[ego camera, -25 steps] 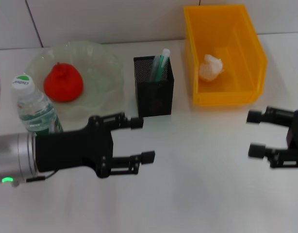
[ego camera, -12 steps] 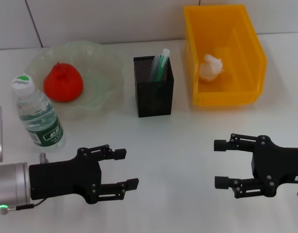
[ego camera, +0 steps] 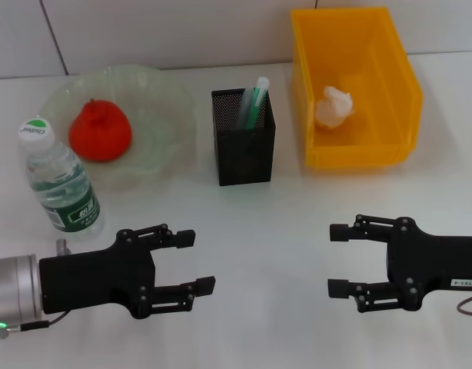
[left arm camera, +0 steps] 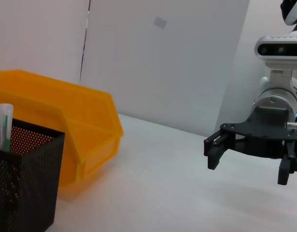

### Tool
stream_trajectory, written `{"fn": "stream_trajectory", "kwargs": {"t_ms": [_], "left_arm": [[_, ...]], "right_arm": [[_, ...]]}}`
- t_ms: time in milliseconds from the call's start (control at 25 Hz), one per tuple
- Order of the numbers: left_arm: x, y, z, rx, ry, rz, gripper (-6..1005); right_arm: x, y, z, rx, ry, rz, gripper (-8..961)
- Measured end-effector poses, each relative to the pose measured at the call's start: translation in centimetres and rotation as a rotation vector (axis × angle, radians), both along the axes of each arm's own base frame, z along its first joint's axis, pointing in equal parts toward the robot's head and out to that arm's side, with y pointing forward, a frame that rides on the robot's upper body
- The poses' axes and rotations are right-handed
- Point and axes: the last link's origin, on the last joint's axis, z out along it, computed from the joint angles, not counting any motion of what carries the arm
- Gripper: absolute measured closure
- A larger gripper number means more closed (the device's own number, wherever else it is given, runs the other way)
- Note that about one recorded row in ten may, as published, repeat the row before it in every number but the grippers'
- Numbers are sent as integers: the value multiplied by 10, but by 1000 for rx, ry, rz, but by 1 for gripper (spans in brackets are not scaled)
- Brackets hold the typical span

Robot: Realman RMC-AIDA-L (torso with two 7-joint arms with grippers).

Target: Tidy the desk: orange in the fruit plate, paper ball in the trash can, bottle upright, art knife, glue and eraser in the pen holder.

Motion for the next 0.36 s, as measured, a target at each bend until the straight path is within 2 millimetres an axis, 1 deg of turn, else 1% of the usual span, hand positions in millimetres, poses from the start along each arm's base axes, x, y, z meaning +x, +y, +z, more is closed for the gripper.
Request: {"fn": "stream_trajectory", "kwargs": {"t_ms": [360], "left_arm": [[-1,-1,0,-1,0,1,212]], "right_arm": [[-1,2,-5,-3,-14,-4,124]]}}
